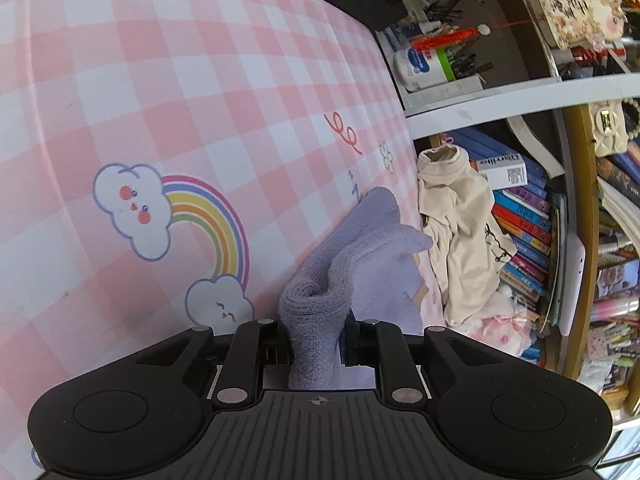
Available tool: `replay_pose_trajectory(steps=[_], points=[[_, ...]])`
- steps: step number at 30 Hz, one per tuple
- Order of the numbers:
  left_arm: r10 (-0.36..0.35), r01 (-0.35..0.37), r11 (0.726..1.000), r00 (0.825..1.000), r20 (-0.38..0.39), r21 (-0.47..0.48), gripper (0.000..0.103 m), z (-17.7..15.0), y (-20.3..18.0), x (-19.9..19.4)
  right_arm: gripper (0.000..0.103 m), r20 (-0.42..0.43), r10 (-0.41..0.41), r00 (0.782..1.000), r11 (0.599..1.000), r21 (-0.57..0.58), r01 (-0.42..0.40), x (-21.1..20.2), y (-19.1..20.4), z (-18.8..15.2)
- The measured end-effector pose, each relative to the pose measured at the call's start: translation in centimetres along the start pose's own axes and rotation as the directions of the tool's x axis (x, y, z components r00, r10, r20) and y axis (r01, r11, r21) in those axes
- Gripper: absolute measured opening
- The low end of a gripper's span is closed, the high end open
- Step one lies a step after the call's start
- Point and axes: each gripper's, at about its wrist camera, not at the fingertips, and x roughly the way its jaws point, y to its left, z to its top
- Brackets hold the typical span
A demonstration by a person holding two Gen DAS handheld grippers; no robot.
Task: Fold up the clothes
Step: 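Lift the lavender side with the left tool and fold it over the mauve half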
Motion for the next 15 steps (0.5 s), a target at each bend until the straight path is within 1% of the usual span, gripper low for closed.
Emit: replay_pose_trajectory(steps=[3,9,14,15], points=[[-0.010,0.010,1.000,1.000,0.011,-0.023,0.019,-0.2,0.2,-0.1,0.043,-0.005,0.013,1.000,1.000,-0.013,-0.013,0.1,-0.4,0.0],[0.009,-0.009,1.000,0.999,0.032,0.006,0.019,-0.6,-0.3,-0.3,0.043,-0.012,0.042,0.999,0.999,-0.015,-0.043,0.6,-1.6,0.1],[0.018,-0.019,1.000,0.998,0.053,0.013,0.019,-1.0,-0.5,-0.4,0.043,-0.042,0.095,0.995,0.995,-0.004,-0.095,1.7,-2.6,0.5],[0.023,-0.024,1.000,0.998,0.059,0.019,0.019,-1.1,-0.7,-0.4,0.039,-0.051,0.107,0.993,0.994,-0.002,-0.107,2.0,-2.8,0.5]])
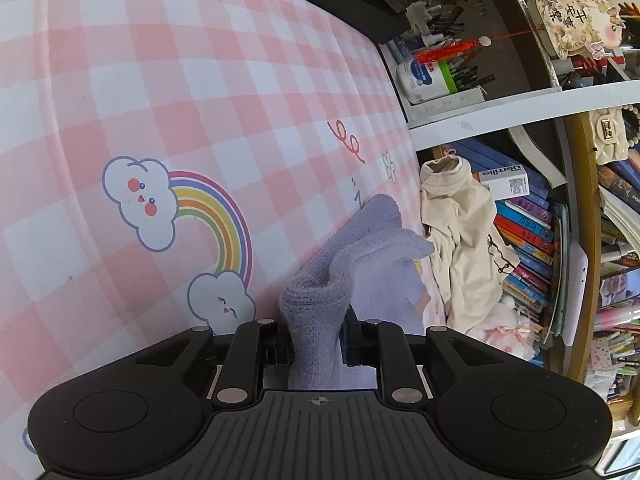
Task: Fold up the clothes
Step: 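Lift the lavender side with the left tool and fold it over the mauve half, then lay the lavender side down on the mauve half and open the left tool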
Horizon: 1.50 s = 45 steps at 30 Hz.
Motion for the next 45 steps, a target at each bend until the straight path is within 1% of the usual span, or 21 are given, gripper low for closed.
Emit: replay_pose_trajectory(steps=[4,8,14,17,21,23,24,26,27,28,29,30,31,32,34,35,37,39,41,44,45], points=[[0.027,-0.029,0.998,0.999,0.028,0.059,0.017,-0.5,-1.1,-0.3,0.029,-0.022,0.047,0.999,0.999,0.000,-0.047,0.5,-0.5,-0.2],[0.027,-0.037,0.986,0.998,0.062,0.162,0.016,-1.1,-3.5,-1.2,0.028,-0.023,0.073,0.997,0.997,-0.014,-0.074,0.7,-0.7,-0.3],[-0.023,-0.001,0.955,0.997,0.076,0.296,0.016,-3.0,-8.6,-2.8,0.028,-0.015,0.104,0.994,0.994,-0.033,-0.105,0.8,-1.0,-0.4],[-0.048,0.018,0.928,0.996,0.073,0.373,0.016,-4.8,-11.8,-3.4,0.028,-0.012,0.117,0.993,0.992,-0.041,-0.118,0.8,-1.2,-0.4],[-0.067,0.015,0.861,0.994,0.084,0.508,0.016,-8.6,-16.7,-4.0,0.028,-0.009,0.134,0.991,0.990,-0.046,-0.135,0.7,-1.5,-0.6],[-0.072,0.008,0.801,0.994,0.083,0.599,0.016,-11.4,-18.9,-4.2,0.028,-0.007,0.140,0.990,0.989,-0.046,-0.141,0.7,-1.6,-0.6],[-0.067,-0.001,0.755,0.995,0.079,0.656,0.016,-13.3,-19.8,-4.0,0.028,-0.005,0.143,0.990,0.989,-0.046,-0.143,0.7,-1.6,-0.7],[-0.043,-0.007,0.633,0.998,0.044,0.774,0.018,-17.5,-21.2,-3.2,0.028,-0.003,0.149,0.989,0.988,-0.045,-0.149,0.7,-1.7,-0.7],[-0.018,-0.008,0.560,1.000,0.022,0.828,0.021,-19.7,-21.6,-2.5,0.028,-0.003,0.153,0.988,0.987,-0.043,-0.153,0.7,-1.8,-0.7],[0.016,0.001,0.489,1.000,-0.010,0.872,0.029,-21.7,-21.8,-1.8,0.028,-0.003,0.157,0.988,0.987,-0.041,-0.157,0.7,-1.8,-0.7],[0.061,0.022,0.422,0.997,-0.053,0.906,0.037,-23.4,-21.8,-0.8,0.028,-0.004,0.163,0.987,0.986,-0.037,-0.163,0.7,-1.9,-0.7],[0.108,0.047,0.354,0.990,-0.091,0.934,0.039,-25.1,-21.8,0.1,0.028,-0.006,0.172,0.985,0.985,-0.026,-0.172,0.7,-2.1,-0.6],[0.156,0.071,0.298,0.980,-0.122,0.952,0.042,-26.6,-21.5,1.1,0.028,-0.010,0.181,0.983,0.983,-0.013,-0.182,0.7,-2.3,-0.6],[0.189,0.081,0.266,0.973,-0.134,0.961,0.045,-27.6,-21.1,1.8,0.028,-0.017,0.191,0.981,0.981,-0.001,-0.192,0.8,-2.5,-0.4],[0.226,0.077,0.219,0.966,-0.127,0.973,0.046,-28.8,-20.3,2.7,0.028,-0.034,0.206,0.978,0.978,0.015,-0.206,0.8,-2.8,-0.2],[0.235,0.080,0.217,0.963,-0.132,0.973,0.052,-29.0,-20.1,2.8,0.028,-0.042,0.205,0.978,0.979,-0.002,-0.206,0.8,-2.7,-0.1],[0.223,0.109,0.270,0.959,-0.173,0.957,0.057,-28.5,-20.1,2.6,0.028,-0.052,0.212,0.976,0.977,0.017,-0.212,0.8,-2.9,0.0],[0.193,0.168,0.333,0.951,-0.241,0.928,0.060,-27.8,-20.1,2.0,0.028,-0.062,0.220,0.974,0.975,0.027,-0.219,0.9,-3.1,0.2],[0.168,0.220,0.376,0.939,-0.299,0.900,0.061,-27.4,-20.0,1.1,0.029,-0.067,0.220,0.973,0.976,0.021,-0.219,0.5,-3.3,0.3],[0.107,0.289,0.413,0.926,-0.362,0.863,0.061,-26.5,-20.0,-1.2,0.030,-0.058,0.219,0.974,0.976,0.031,-0.218,-0.7,-4.1,0.4],[0.072,0.308,0.421,0.926,-0.370,0.853,0.061,-25.9,-20.2,-2.1,0.033,-0.050,0.214,0.976,0.977,0.035,-0.213,-1.3,-4.4,0.5]])
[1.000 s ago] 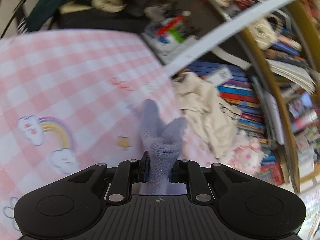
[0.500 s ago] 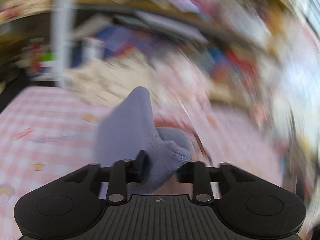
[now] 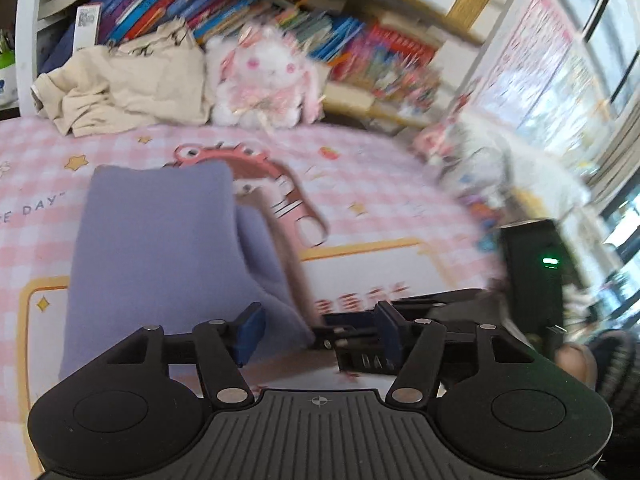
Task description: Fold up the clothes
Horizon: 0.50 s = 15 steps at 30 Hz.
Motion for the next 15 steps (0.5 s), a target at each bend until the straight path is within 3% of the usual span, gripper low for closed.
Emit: replay_pose_trajectory(steps=[2,5,8,11,15], points=[[-0.018,0.019,1.000,0.997,0.074,-0.017,0.061,0.5,0.8,-2.0,0.044,0.030,-0.007,1.000,1.000,0.008,0.007,-1.4,-0.2,0.4],[0.077,-0.067,0.995,0.987,0.141,-0.075,0.061,1.4,3.4,-3.7,0.051,0.084,0.025,0.996,0.999,0.030,-0.028,-3.1,-0.2,1.5],[0.164,-0.143,0.982,0.970,0.176,-0.126,0.060,1.8,6.3,-4.0,0.061,0.130,0.106,0.986,0.987,0.103,-0.120,-3.4,-0.7,3.0],[0.173,-0.155,0.981,0.969,0.176,-0.112,0.059,1.7,8.1,-2.6,0.062,0.155,0.202,0.967,0.933,0.269,-0.238,-2.0,-2.2,4.5],[0.181,-0.174,0.983,0.972,0.147,-0.061,0.058,1.2,8.7,-1.1,0.062,0.090,0.262,0.961,0.878,0.392,-0.276,1.1,-2.6,5.8]])
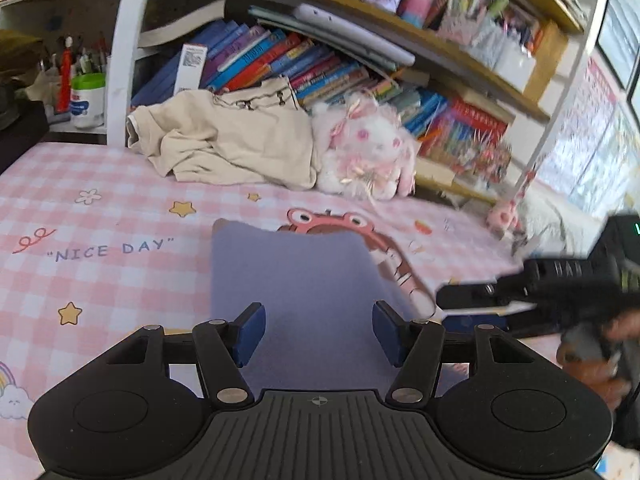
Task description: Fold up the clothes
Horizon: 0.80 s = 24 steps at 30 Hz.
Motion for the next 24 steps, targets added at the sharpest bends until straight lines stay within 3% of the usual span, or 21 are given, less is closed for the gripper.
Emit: replay_pose_trajectory(steps=[4,9,12,14,15,17,19,21,24], points=[[-0.042,0.042,0.999,0.999,-0.004,0.005,0.058,-0.9,0.3,0.0,0.061,-0.061,-0.048,0.997,0.996,0.067,0.052,2.3,0.1,0.0],[-0.080,0.080,0.997,0.996,-0.043,0.003,0.058,-2.1,1.1,1.1,0.055,-0.046,-0.084,0.995,0.990,0.110,0.089,4.8,0.3,0.4],[-0.093,0.095,0.995,0.994,-0.059,0.022,0.058,-2.6,1.2,1.4,0.043,-0.003,-0.134,0.991,0.990,0.048,0.134,5.7,1.1,0.4],[-0.098,0.100,0.994,0.993,-0.073,0.032,0.058,-2.9,1.2,1.7,0.030,0.028,-0.166,0.986,0.986,0.005,0.166,6.2,1.7,0.4],[-0.097,0.100,0.994,0.992,-0.081,0.041,0.058,-3.0,1.1,1.8,0.018,0.041,-0.169,0.985,0.985,-0.027,0.170,6.2,2.3,0.3],[-0.089,0.096,0.993,0.991,-0.098,0.070,0.058,-3.0,0.8,1.8,0.017,0.129,-0.139,0.982,0.972,-0.170,0.160,4.6,4.8,-0.9],[-0.088,0.098,0.992,0.989,-0.117,0.083,0.058,-2.8,0.6,1.8,0.017,0.205,-0.100,0.974,0.932,-0.324,0.163,3.0,7.2,-2.6],[-0.098,0.110,0.990,0.986,-0.136,0.084,0.058,-2.6,0.7,2.0,0.017,0.250,-0.096,0.964,0.864,-0.459,0.205,2.1,9.0,-4.4],[-0.111,0.125,0.988,0.983,-0.145,0.092,0.057,-2.6,0.9,2.0,0.021,0.342,-0.248,0.906,0.850,-0.371,0.373,2.1,8.0,-3.7]])
